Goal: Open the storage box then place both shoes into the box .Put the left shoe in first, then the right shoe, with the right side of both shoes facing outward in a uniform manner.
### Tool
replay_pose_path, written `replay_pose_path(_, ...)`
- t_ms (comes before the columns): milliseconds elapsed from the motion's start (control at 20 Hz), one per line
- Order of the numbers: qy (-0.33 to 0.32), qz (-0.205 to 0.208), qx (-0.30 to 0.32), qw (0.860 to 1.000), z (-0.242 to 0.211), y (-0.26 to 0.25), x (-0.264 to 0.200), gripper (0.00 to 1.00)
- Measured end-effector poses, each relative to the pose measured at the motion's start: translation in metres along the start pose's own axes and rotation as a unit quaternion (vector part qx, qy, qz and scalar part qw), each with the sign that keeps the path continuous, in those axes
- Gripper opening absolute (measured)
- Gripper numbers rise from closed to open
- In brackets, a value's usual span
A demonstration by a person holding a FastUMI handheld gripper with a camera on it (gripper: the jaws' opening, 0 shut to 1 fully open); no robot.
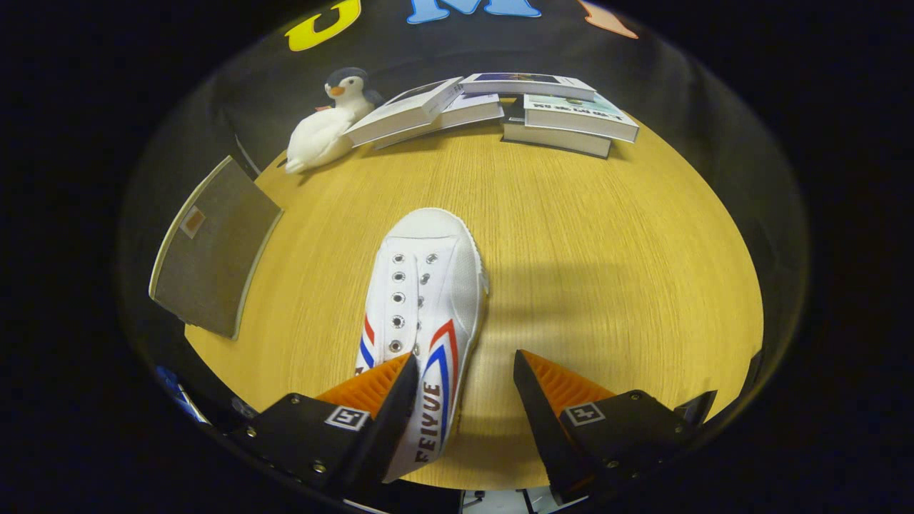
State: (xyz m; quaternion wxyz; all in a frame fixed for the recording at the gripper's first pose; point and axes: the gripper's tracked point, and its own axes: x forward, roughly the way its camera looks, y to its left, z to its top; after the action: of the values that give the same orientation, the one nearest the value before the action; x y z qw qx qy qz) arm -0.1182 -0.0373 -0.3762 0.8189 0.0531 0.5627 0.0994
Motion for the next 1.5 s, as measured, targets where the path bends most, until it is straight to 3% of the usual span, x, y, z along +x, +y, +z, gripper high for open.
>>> replay_pose_path(50,0.002,0.0,-0.002,1.0,0.0,0.0,0.001,0.66)
replay_pose_path(150,0.002,0.012,-0.004,1.0,0.005,0.006,-0.003,0.59)
replay_pose_path(250,0.003,-0.001,-0.004,1.0,0.002,0.003,0.002,0.33)
replay_pose_path(400,0.011,-0.022,-0.015,1.0,0.002,0.001,-0.003,0.33)
replay_pose_path(500,0.0,-0.032,0.014,0.999,0.006,-0.002,0.001,0.04)
replay_pose_path(800,-0.018,-0.023,0.055,0.998,0.013,0.008,-0.007,0.0)
replay_pose_path(1000,-0.027,0.013,0.112,0.993,0.027,0.027,-0.018,0.0)
replay_pose_path(1500,-0.065,0.061,0.133,0.987,0.071,0.079,-0.053,0.0)
